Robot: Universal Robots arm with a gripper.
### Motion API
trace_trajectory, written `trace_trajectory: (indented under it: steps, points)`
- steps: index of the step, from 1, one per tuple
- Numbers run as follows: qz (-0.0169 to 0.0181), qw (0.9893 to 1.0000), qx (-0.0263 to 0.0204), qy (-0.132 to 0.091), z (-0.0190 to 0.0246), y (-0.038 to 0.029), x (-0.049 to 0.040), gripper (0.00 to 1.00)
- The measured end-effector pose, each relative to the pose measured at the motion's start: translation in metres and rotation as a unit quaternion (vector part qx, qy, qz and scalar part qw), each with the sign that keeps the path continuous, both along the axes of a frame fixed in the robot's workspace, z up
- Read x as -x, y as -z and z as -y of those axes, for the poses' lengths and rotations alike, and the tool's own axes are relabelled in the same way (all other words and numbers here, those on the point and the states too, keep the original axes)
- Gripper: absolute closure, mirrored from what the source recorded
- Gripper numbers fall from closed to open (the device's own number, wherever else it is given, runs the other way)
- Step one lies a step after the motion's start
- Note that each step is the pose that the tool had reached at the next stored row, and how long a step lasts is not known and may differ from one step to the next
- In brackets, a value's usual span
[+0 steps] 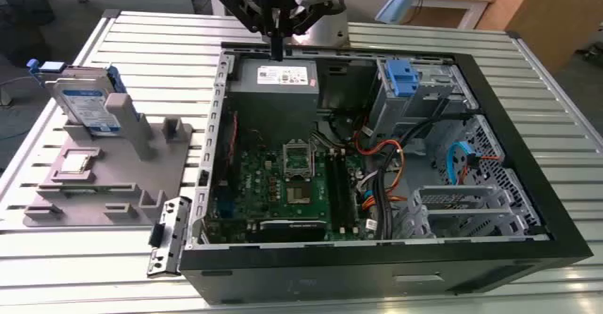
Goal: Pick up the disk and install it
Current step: 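Reach for the disk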
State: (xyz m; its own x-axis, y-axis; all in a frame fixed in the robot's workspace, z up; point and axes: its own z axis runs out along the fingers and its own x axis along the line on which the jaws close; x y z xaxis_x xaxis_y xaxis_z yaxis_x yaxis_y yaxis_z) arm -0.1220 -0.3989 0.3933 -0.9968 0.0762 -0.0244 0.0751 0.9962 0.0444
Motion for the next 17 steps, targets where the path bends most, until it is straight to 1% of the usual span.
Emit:
trace_trajectory:
  steps: [5, 12, 17]
  points:
    - [0.0000, 1.0000, 0.0000, 0.000, 0.0000, 0.0000, 0.0000, 0.89]
    - [0.0000, 1.0000, 0.0000, 0.000, 0.0000, 0.0003, 0.0049, 0.89]
    - [0.0000, 1.0000, 0.0000, 0.000, 0.0000, 0.0003, 0.0053, 0.89]
